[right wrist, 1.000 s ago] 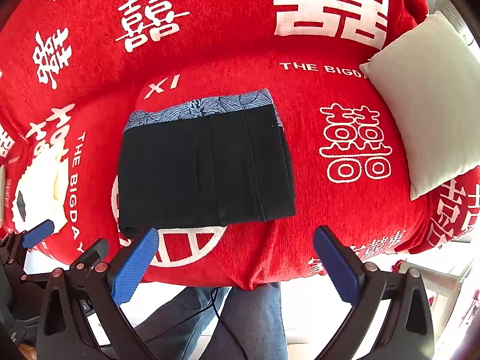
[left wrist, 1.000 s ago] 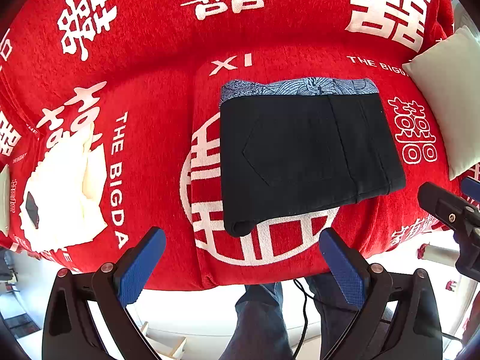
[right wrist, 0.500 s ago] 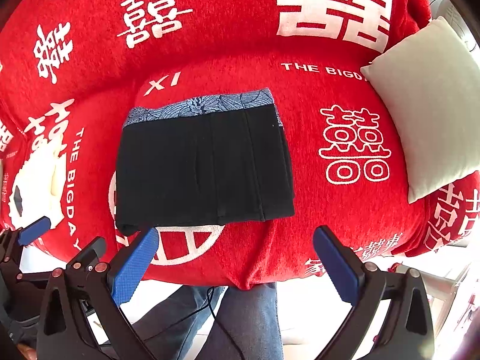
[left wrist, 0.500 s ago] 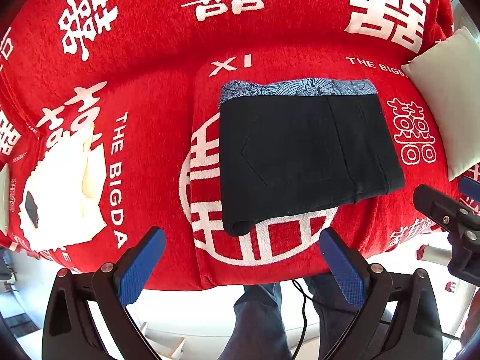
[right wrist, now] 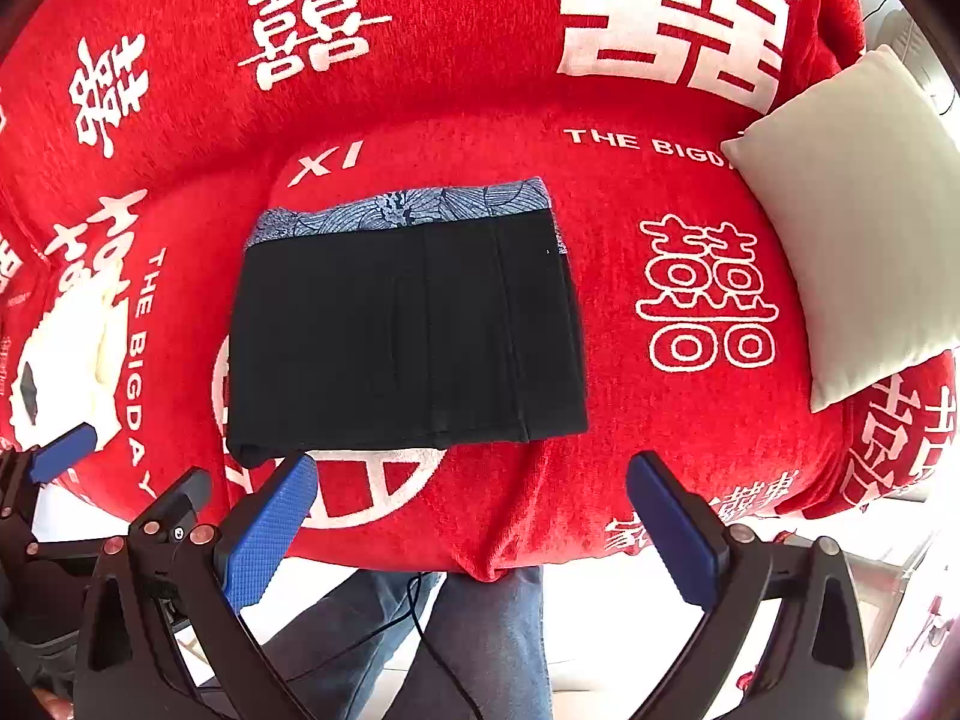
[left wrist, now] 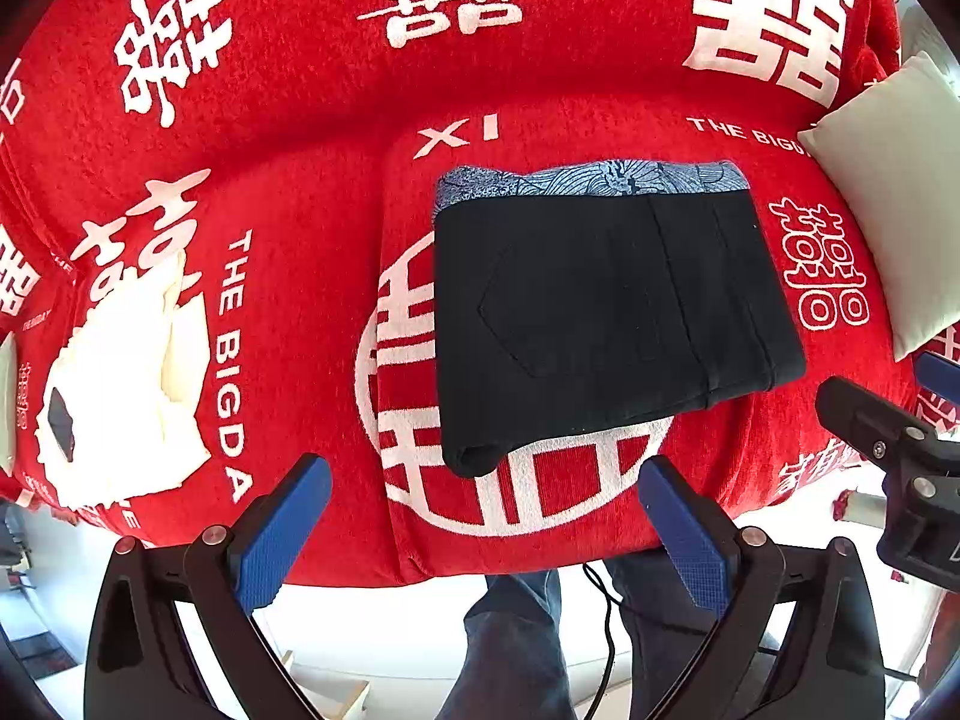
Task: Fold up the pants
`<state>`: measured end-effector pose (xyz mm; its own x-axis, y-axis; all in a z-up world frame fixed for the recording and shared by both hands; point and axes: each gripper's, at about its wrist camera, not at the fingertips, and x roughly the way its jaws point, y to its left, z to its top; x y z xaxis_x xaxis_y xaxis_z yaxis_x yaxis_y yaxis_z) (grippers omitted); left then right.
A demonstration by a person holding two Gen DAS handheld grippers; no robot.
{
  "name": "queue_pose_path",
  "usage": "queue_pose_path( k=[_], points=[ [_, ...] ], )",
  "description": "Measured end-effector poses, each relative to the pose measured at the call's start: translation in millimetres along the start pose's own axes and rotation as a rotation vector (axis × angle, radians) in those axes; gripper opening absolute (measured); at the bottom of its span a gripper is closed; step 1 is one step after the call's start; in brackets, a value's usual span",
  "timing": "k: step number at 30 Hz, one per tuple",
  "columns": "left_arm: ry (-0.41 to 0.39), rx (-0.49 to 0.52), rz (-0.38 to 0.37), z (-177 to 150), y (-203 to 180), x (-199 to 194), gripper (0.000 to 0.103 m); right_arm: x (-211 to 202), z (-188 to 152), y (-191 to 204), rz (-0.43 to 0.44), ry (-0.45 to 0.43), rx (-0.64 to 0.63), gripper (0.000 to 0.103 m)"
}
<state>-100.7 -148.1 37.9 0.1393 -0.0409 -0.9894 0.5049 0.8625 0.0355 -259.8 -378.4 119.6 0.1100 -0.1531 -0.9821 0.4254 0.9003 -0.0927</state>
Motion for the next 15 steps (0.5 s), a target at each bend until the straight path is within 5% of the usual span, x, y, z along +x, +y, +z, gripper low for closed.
queue_pose_path(
  k=[15],
  points=[
    [-0.004, 0.001, -0.011, -4.0, 6.0, 4.4, 0.103, 2.8, -7.4, 8.2, -0.024, 0.006, -0.001, 0.103]
  ],
)
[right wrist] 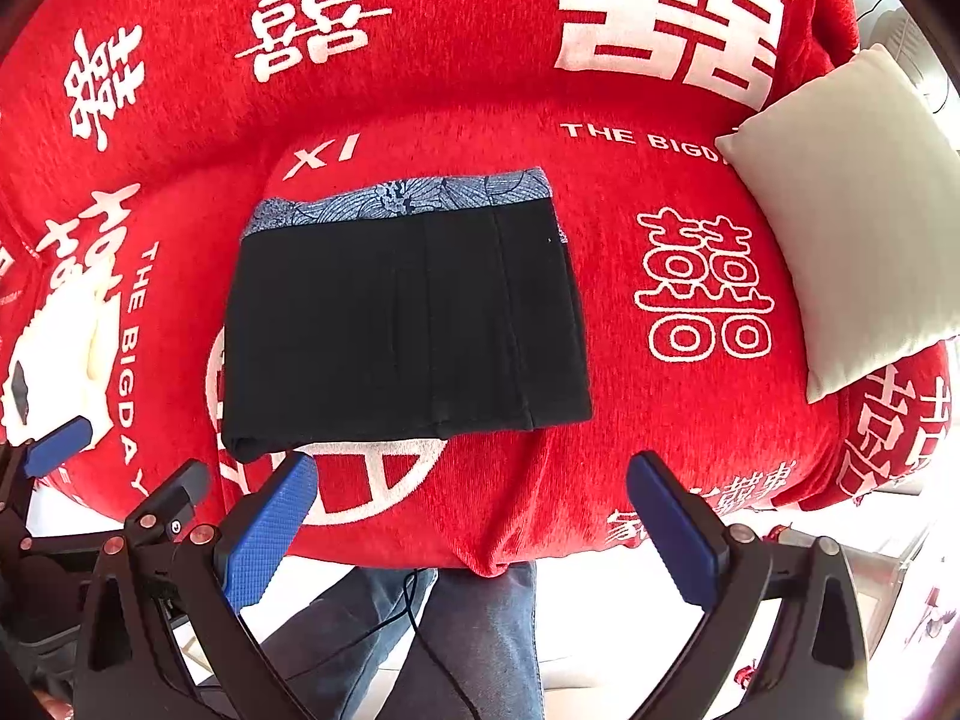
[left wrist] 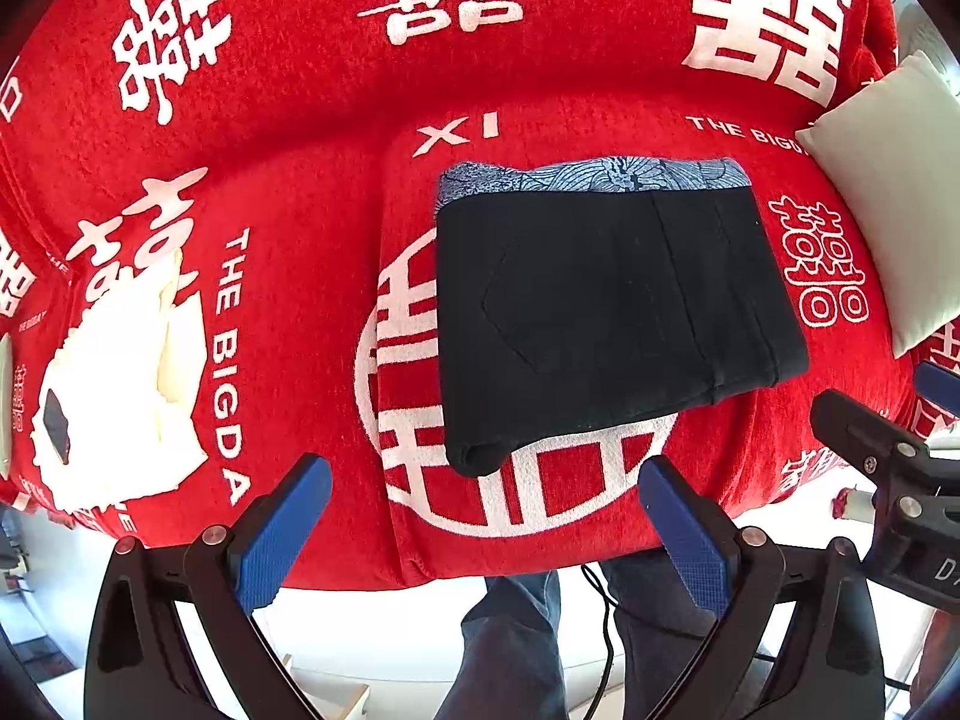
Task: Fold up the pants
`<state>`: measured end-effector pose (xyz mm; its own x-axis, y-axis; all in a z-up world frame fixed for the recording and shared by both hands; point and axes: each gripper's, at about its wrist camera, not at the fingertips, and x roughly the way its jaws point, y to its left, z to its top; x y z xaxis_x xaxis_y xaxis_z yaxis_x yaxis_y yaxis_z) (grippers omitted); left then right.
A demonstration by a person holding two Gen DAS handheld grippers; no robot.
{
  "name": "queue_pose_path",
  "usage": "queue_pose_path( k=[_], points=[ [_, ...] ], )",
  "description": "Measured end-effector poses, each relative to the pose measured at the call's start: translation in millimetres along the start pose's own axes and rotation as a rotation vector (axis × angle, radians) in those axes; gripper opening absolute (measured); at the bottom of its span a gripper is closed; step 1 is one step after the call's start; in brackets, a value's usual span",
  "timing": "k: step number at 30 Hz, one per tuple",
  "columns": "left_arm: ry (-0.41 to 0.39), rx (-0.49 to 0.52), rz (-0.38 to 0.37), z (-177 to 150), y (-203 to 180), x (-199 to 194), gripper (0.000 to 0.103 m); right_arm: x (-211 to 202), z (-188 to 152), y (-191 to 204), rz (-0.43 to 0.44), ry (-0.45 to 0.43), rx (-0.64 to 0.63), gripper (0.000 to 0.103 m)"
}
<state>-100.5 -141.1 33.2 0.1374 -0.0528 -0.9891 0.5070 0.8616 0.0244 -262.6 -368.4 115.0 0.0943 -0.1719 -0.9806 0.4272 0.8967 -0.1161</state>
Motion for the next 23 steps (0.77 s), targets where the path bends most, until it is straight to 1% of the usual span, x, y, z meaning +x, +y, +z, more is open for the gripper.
queue_pose_path(
  k=[8, 15, 23],
  points=[
    [0.003, -0.012, -0.011, 0.0, 5.1, 2.4, 0.103, 2.1, 0.7, 1.9, -0.005, 0.004, -0.001, 0.103],
    [0.007, -0.028, -0.002, 1.5, 7.6, 5.7, 0.103, 5.9, 3.8, 0.3, -0.011, 0.006, 0.003, 0.103],
    [-0.017, -0.025, -0.016, 5.4, 6.2, 2.5, 0.103, 8.3, 7.3, -4.8, -0.015, 0.007, 0.007, 0.103]
  ],
)
